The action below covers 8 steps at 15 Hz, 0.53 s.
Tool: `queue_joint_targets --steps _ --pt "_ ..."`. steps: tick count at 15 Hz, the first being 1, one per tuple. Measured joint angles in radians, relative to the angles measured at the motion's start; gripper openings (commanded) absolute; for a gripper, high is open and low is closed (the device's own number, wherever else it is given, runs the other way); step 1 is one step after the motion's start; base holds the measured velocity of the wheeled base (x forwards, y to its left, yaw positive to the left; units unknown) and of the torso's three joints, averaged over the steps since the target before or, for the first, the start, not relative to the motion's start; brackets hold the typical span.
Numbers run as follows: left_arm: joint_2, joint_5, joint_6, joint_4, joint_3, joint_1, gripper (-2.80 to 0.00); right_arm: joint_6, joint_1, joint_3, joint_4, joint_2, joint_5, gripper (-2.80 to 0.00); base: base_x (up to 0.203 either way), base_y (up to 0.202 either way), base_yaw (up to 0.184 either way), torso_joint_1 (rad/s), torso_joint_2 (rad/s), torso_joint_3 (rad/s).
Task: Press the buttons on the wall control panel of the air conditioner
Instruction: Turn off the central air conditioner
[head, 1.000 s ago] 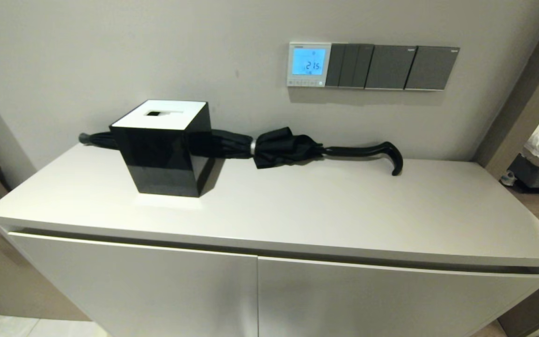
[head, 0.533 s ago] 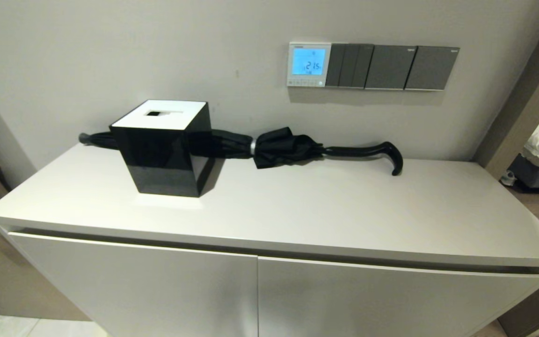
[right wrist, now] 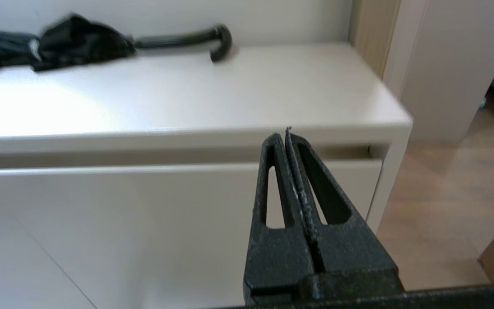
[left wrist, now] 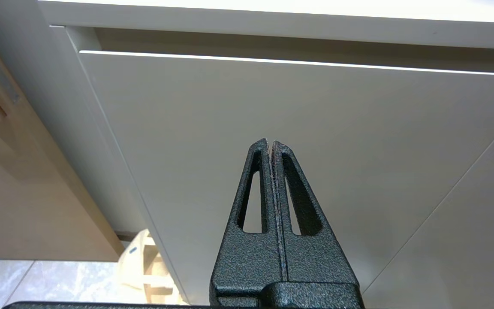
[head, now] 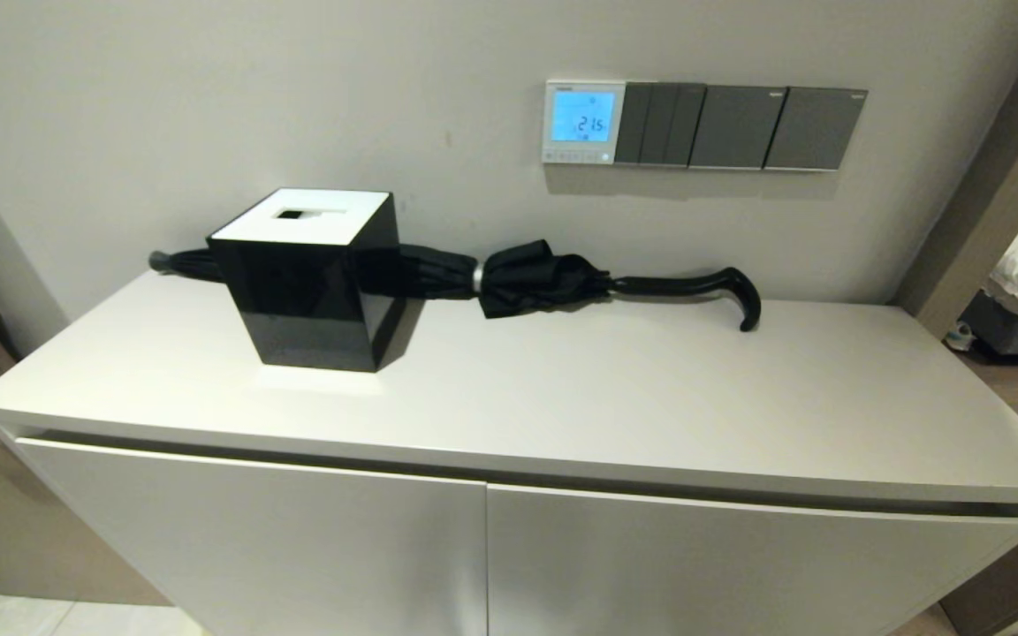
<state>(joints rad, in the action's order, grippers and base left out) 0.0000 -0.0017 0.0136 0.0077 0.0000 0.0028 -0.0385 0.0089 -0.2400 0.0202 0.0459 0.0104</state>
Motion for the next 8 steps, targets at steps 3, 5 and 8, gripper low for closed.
queue_joint_targets --steps 3,5,8 --pt "0.0 0.0 0.0 0.0 0.0 0.0 -2.8 -0.003 -0.002 -0.121 0.013 0.116 -0.001 -2.8 0.0 0.0 0.0 0.0 0.0 0.0" --pt "0.0 0.0 0.0 0.0 0.0 0.0 -2.8 -0.003 -0.004 -0.195 0.055 0.228 0.0 -2.8 0.0 0.0 0.0 0.0 0.0 0.0" --pt "0.0 0.0 0.0 0.0 0.0 0.0 -2.8 0.005 -0.008 -0.317 0.152 0.406 0.001 -2.8 0.0 0.0 0.0 0.0 0.0 0.0"
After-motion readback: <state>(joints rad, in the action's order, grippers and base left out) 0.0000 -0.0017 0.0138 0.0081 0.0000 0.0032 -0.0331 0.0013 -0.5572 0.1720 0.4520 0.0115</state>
